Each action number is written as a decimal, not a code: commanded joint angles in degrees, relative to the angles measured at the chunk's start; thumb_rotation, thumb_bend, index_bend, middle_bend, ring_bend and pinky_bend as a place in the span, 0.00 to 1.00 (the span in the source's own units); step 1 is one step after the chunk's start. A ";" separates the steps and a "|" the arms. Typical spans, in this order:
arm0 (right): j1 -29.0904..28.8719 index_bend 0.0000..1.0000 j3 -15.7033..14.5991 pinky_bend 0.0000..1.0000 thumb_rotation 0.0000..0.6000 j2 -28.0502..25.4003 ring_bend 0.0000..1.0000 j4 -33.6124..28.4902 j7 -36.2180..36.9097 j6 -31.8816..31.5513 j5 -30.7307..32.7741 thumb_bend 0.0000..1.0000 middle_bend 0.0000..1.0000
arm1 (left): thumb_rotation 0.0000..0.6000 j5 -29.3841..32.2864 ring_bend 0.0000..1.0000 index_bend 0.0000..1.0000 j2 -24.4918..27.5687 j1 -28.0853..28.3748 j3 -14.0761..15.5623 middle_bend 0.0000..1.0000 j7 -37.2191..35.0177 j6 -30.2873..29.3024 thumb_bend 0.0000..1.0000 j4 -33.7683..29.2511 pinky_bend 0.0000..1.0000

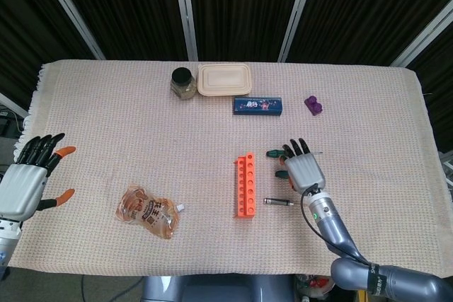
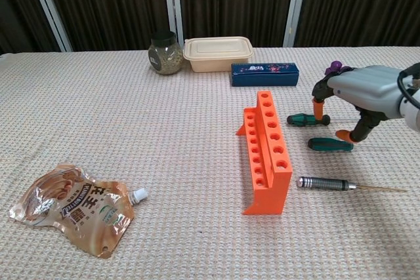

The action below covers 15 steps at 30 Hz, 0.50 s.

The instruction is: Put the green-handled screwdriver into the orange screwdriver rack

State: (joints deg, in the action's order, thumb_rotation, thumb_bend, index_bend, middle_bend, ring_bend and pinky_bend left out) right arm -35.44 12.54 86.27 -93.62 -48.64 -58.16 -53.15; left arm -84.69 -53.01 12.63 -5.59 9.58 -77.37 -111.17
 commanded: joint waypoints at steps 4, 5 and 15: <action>-3.51 0.37 -0.90 0.00 1.00 2.26 0.00 1.57 -5.53 0.16 4.68 0.35 0.12 | 1.00 0.40 0.00 0.20 -0.01 0.15 0.09 0.02 -0.07 0.20 0.19 0.06 0.00; -4.08 0.37 -0.87 0.00 1.00 2.63 0.00 1.72 -6.25 0.05 5.78 0.35 0.12 | 1.00 0.46 0.00 0.20 -0.03 0.18 0.11 0.02 -0.16 0.22 0.19 0.10 0.00; -7.72 0.37 -1.52 0.00 1.00 4.60 0.00 3.52 -9.49 0.13 12.31 0.34 0.12 | 1.00 0.93 0.00 0.20 -0.22 0.26 0.33 0.02 -0.99 0.28 0.19 1.00 0.00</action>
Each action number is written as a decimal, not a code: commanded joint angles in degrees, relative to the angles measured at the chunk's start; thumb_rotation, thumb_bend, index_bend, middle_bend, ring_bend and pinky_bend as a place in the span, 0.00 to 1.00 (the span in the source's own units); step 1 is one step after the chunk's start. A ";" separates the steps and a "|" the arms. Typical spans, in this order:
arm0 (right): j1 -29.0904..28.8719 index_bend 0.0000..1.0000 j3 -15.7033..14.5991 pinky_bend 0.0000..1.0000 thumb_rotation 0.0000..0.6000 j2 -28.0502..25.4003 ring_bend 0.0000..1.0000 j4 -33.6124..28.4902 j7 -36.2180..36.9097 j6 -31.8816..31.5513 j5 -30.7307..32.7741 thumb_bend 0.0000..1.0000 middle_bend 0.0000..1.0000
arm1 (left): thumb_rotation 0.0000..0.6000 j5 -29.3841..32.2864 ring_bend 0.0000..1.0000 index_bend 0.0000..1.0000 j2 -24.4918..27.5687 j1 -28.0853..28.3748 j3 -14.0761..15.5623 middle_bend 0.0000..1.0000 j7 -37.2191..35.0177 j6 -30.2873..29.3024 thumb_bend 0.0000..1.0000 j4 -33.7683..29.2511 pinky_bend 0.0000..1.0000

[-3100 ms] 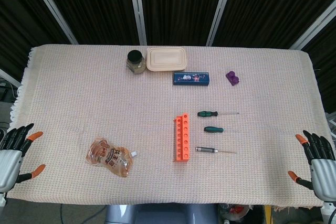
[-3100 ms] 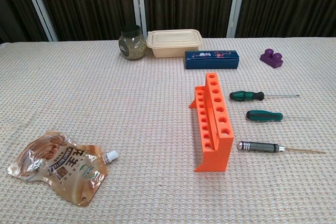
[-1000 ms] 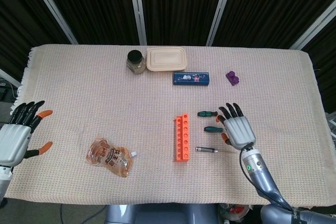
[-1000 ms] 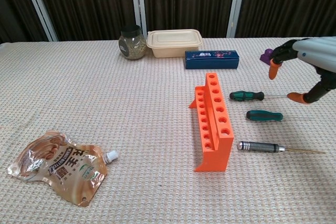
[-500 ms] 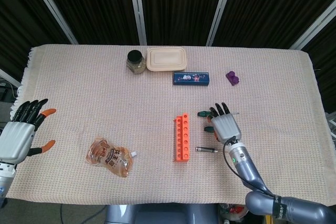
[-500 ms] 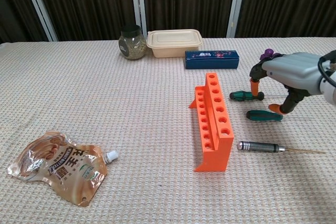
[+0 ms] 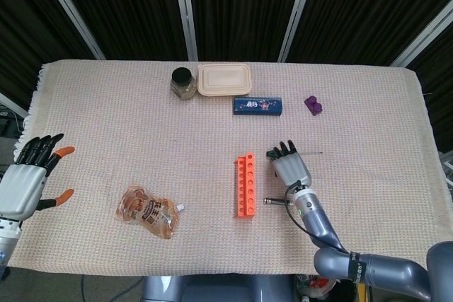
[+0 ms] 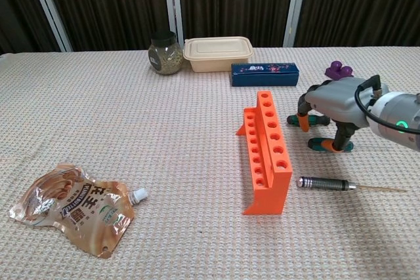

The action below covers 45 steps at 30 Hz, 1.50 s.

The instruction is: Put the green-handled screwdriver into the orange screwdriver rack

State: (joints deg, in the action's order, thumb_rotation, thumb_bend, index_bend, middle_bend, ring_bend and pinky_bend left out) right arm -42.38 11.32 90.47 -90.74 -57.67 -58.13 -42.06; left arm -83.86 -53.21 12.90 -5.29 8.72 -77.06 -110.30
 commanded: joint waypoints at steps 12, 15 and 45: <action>-2.06 0.38 -2.85 0.00 1.00 -1.31 0.00 0.99 0.22 0.74 4.13 0.35 0.12 | 1.00 0.20 0.00 0.20 -0.17 -0.13 0.22 0.02 -0.52 -0.54 0.19 0.26 0.00; -1.99 0.38 -3.95 0.00 1.00 -2.62 0.00 -0.35 -0.05 0.46 4.21 0.35 0.12 | 1.00 0.06 0.00 0.20 -0.11 -0.15 0.27 0.02 -0.29 -0.69 0.19 0.18 0.00; -0.40 0.42 -10.78 0.00 1.00 -2.29 0.00 -2.58 -1.13 -10.91 -6.87 0.16 0.11 | 1.00 -0.59 0.00 0.22 0.31 -0.28 0.62 0.02 -0.69 -1.58 0.19 -0.18 0.00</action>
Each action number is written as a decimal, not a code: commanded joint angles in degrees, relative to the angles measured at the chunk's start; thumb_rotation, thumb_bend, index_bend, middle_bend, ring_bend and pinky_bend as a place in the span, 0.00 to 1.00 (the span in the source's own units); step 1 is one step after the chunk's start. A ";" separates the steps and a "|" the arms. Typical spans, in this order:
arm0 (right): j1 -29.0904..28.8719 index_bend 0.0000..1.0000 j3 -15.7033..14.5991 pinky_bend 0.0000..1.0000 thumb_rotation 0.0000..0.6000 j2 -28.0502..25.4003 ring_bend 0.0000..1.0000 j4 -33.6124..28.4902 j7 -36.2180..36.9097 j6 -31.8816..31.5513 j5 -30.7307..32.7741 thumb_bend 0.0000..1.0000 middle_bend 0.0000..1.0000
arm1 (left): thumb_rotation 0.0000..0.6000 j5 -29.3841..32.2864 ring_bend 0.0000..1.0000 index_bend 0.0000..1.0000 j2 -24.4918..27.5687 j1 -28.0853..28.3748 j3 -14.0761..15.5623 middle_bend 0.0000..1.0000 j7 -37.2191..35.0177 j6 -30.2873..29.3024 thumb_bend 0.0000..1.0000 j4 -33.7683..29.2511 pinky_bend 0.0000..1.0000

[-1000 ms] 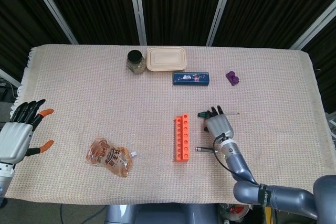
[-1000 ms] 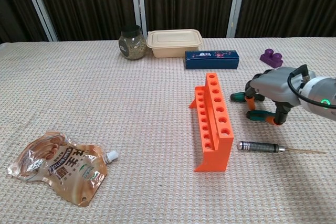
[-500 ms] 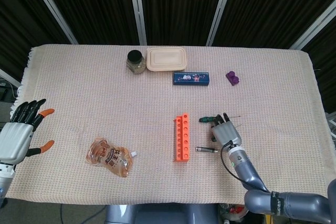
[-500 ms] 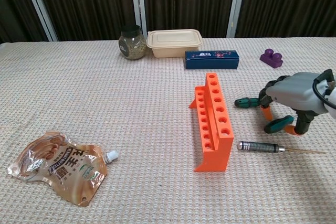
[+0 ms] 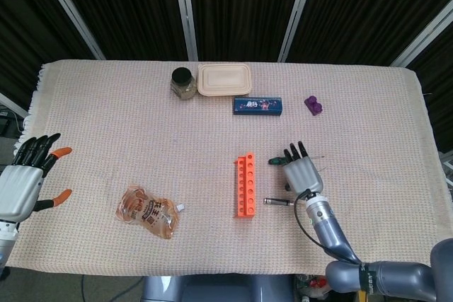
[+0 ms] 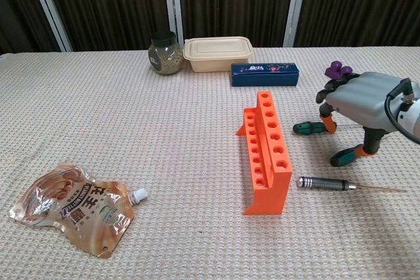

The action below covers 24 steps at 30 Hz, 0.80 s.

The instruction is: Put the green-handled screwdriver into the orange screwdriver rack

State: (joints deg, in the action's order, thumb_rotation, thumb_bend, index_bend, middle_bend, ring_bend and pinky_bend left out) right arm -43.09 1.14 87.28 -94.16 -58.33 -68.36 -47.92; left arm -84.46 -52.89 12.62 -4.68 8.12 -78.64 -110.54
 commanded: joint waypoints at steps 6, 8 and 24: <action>0.55 0.43 -2.19 0.00 1.00 3.31 0.00 3.92 -2.39 -1.79 -4.01 0.16 0.11 | 1.00 0.02 0.00 0.22 0.09 -0.10 0.16 0.02 -0.42 -0.04 0.19 0.35 0.00; 0.63 0.44 -2.66 0.00 1.00 4.12 0.00 5.09 -2.94 -1.77 -4.66 0.16 0.11 | 1.00 0.10 0.00 0.22 0.08 -0.16 0.22 0.01 -0.61 -0.04 0.19 0.46 0.00; 2.39 0.47 -3.14 0.00 1.00 5.01 0.00 8.32 -2.56 -0.58 -5.54 0.16 0.12 | 1.00 0.12 0.00 0.22 -0.10 -0.18 0.54 0.01 -1.12 0.17 0.19 0.76 0.00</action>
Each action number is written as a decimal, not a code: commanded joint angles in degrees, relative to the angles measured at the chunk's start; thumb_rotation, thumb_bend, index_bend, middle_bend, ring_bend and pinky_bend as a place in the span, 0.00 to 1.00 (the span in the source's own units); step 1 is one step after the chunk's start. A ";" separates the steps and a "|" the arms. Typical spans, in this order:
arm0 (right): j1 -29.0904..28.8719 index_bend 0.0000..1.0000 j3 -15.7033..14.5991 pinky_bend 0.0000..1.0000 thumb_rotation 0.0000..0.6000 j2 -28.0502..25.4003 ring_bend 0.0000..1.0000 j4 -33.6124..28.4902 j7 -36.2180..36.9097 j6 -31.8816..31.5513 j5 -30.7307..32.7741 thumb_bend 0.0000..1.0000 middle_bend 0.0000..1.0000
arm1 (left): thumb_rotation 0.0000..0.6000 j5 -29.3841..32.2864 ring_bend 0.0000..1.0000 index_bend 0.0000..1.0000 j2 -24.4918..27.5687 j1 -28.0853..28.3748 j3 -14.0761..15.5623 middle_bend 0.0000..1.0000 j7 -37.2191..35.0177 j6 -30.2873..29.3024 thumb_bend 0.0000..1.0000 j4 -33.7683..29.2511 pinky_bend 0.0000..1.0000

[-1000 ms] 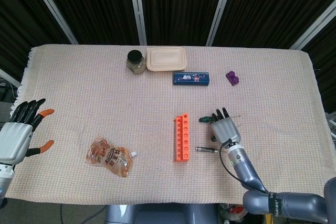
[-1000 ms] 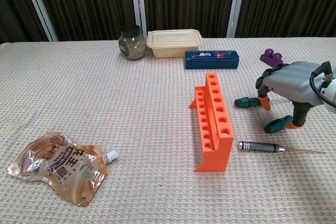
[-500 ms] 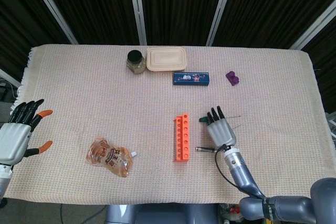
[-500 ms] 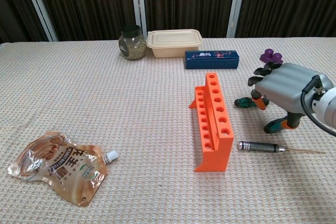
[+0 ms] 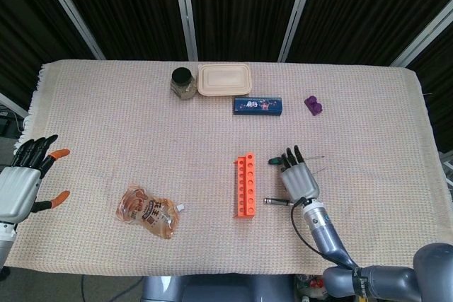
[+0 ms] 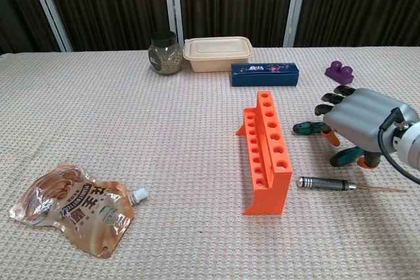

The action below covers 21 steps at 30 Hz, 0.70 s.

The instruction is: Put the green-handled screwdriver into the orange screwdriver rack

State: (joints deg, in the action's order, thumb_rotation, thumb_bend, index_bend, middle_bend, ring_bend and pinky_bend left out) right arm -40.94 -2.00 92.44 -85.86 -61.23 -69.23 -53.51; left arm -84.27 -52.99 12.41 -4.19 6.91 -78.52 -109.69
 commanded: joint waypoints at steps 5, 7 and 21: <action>0.78 0.48 0.02 0.00 1.00 -0.23 0.00 0.55 1.19 1.03 0.01 0.16 0.13 | 1.00 -0.08 0.00 0.21 0.16 0.02 0.07 0.01 0.35 0.00 0.19 -0.53 0.00; 0.93 0.48 0.10 0.00 1.00 -0.10 0.00 0.86 1.58 1.38 -0.12 0.16 0.13 | 1.00 -0.07 0.00 0.21 0.24 -0.06 0.09 0.01 0.47 -0.14 0.19 -0.69 0.00; 1.23 0.56 1.29 0.00 1.00 1.03 0.00 2.45 2.65 2.67 -0.71 0.16 0.17 | 1.00 0.27 0.00 0.21 0.58 -0.28 0.42 0.00 0.33 0.05 0.19 -0.80 0.00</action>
State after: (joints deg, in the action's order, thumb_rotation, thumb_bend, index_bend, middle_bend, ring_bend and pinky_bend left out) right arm -39.72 -0.75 93.43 -83.44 -58.62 -66.56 -54.15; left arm -84.00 -52.41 12.13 -3.76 7.24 -78.46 -110.48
